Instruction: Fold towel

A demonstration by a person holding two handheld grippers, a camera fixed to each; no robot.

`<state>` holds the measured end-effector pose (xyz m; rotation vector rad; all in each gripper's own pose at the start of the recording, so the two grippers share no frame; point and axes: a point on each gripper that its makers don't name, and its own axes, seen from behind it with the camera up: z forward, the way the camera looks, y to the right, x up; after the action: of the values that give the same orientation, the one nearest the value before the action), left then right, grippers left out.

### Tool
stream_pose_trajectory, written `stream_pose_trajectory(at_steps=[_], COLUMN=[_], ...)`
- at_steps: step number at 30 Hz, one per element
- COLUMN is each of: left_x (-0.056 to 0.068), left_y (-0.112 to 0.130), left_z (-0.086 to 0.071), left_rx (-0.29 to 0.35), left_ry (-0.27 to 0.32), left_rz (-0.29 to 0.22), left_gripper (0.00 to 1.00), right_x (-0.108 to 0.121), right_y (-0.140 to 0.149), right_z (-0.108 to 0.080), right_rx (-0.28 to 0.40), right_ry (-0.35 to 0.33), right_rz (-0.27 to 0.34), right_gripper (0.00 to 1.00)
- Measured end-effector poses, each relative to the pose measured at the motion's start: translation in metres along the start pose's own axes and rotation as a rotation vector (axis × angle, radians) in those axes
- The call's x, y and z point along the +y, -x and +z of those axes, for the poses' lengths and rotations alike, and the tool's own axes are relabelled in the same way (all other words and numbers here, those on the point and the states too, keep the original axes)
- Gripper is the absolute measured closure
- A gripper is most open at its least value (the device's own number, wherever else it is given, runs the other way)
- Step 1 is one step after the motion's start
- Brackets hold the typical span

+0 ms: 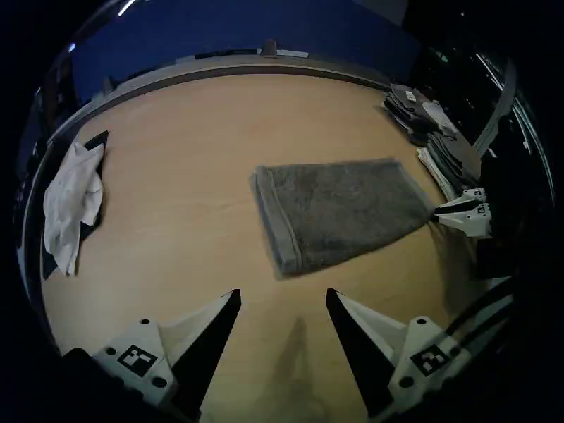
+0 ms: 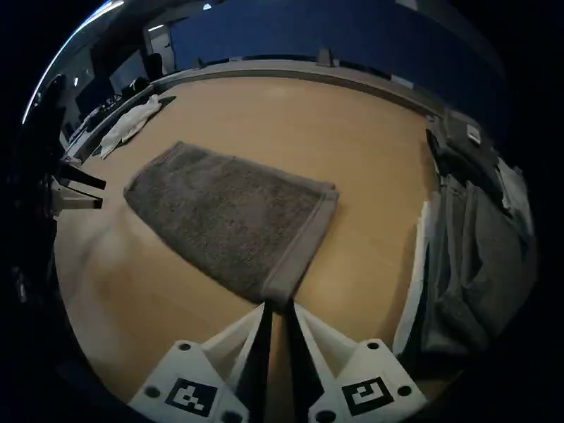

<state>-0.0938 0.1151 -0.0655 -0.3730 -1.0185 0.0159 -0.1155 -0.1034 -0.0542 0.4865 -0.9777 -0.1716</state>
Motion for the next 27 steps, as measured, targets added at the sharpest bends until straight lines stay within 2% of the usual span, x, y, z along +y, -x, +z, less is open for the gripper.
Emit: stream_pose_trajectory(at_steps=[6, 27], left_x=[0.001, -0.001], left_y=[-0.001, -0.001], left_z=[-0.001, -0.007], left_rx=[0.005, 0.014], left_ry=[-0.001, -0.012], left_rz=[0.003, 0.004], left_gripper=[0.10, 0.11], right_x=[0.002, 0.000], right_y=[0.000, -0.014], right_z=[-0.001, -0.012], right_rx=[0.007, 0.048], right_ry=[0.002, 0.001], right_rz=[0.012, 0.005], right_gripper=[0.98, 0.99])
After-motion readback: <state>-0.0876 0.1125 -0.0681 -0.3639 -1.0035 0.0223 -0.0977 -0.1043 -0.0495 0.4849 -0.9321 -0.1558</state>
